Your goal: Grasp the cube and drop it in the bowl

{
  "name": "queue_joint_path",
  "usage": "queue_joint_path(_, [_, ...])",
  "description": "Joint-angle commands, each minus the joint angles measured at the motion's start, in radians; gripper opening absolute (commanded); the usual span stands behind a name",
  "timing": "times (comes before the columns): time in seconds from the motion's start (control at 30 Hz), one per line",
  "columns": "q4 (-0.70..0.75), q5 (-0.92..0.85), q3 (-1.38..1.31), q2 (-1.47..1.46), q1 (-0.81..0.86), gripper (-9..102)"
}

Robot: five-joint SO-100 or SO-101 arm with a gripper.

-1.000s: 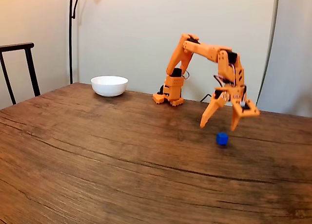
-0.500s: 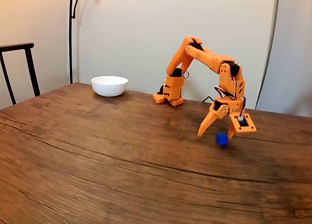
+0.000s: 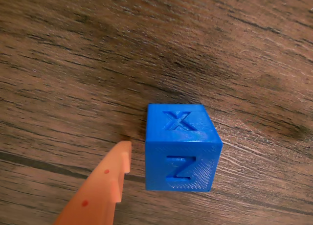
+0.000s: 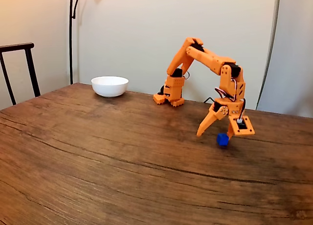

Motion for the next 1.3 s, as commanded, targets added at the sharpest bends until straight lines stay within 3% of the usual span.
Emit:
queue_joint_path(0.0, [-0.009,-0.005,-0.028,0.005,0.0,51])
queue_joint_path(0.17, [-0.012,-0.006,-0.028,0.005,0.0,50])
queue_joint_path(0.43, [-0.012,-0.057,-0.028,0.005,-0.002,33])
queue_joint_path(1.27, [-0.091,-0.118,-0.021,0.003,-0.003,30])
